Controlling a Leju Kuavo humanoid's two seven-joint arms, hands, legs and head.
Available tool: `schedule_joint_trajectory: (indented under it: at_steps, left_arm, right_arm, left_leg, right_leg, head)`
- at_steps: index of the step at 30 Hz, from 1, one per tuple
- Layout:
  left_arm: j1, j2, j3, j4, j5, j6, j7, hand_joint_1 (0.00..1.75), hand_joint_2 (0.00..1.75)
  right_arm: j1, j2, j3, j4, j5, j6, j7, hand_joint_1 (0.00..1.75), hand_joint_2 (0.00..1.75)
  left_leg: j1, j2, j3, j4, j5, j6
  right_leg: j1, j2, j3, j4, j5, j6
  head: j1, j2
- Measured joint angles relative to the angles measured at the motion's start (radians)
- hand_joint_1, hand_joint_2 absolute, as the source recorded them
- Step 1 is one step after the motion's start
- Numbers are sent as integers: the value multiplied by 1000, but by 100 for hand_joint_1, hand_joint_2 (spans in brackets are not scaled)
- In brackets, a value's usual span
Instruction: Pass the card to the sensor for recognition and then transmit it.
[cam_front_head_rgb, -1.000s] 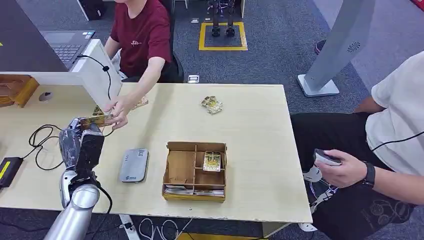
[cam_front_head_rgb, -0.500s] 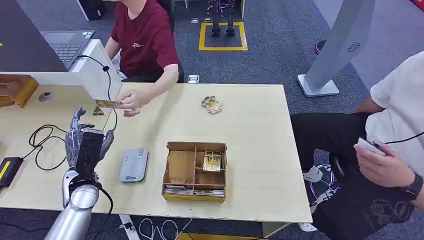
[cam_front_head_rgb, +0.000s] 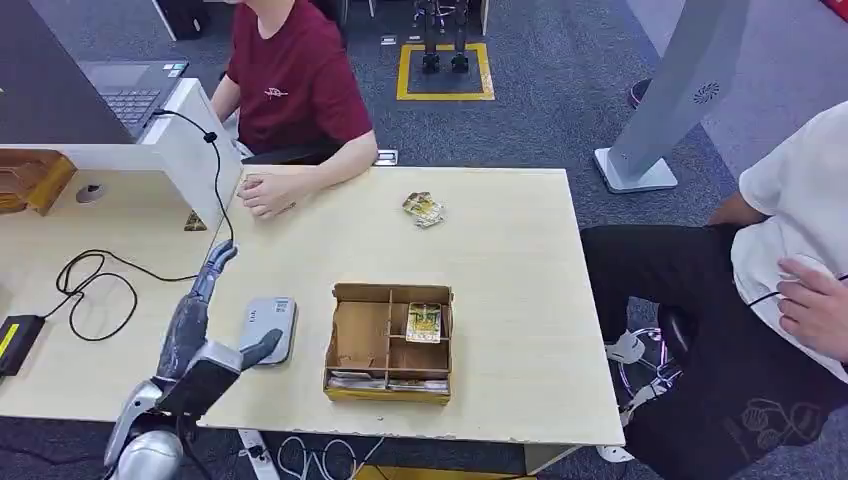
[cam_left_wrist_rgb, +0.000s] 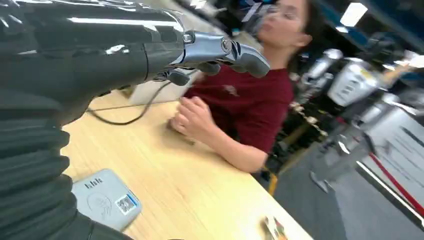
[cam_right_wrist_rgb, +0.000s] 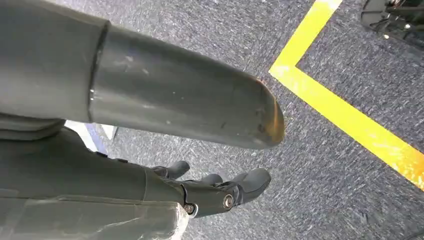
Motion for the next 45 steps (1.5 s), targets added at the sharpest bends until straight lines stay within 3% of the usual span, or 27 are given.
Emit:
schedule_joint_trajectory:
  at_steps: [3,10,17,22,28,36,45]
  left_arm:
    - [62,28,-60,-66,-130,54,-24,0,175]
    - [124,68,-121,-115,-239,137,-41,0,175]
    - [151,85,-149,-119,-300,174,-39,0,175]
    - [163,104,-178,-100,-514,279,53,0,175]
    - [158,135,-236,7,-704,389,181,0,175]
    - [111,125,-304,176,-792,443,271,0,175]
    - [64,81,-339,277,-801,449,278,0,175]
  right_arm:
    - [3,8,-5,-16,0,5,0,0,0]
    - [4,14,-14,-31,0,6,0,0,0]
    - [4,16,-15,-33,0,4,0,0,0]
    - [2,15,-15,-30,0,-15,2,0,0]
    - [-13,6,-13,6,0,-49,3,0,0]
    - [-32,-16,-11,67,0,-78,3,0,0]
    - [-44,-33,-3,107,0,-90,3,0,0]
  left_leg:
    - [0,0,0,0,0,0]
    - [0,0,0,0,0,0]
    - [0,0,0,0,0,0]
    - [0,-1,0,0,0,0]
    - [0,0,1,0,0,0]
    - [0,-1,1,0,0,0]
    - [0,-1,1,0,0,0]
  right_leg:
    - [0,-1,0,0,0,0]
    - [0,-1,1,0,0,0]
    - [0,-1,1,0,0,0]
    - [0,-1,1,0,0,0]
    - [0,-1,1,0,0,0]
    - [0,-1,1,0,0,0]
    - [0,-1,1,0,0,0]
  head:
    - [0,0]
    - [0,0]
    - [0,0]
    - [0,0]
    - [0,0]
    - [0,0]
    - [0,0]
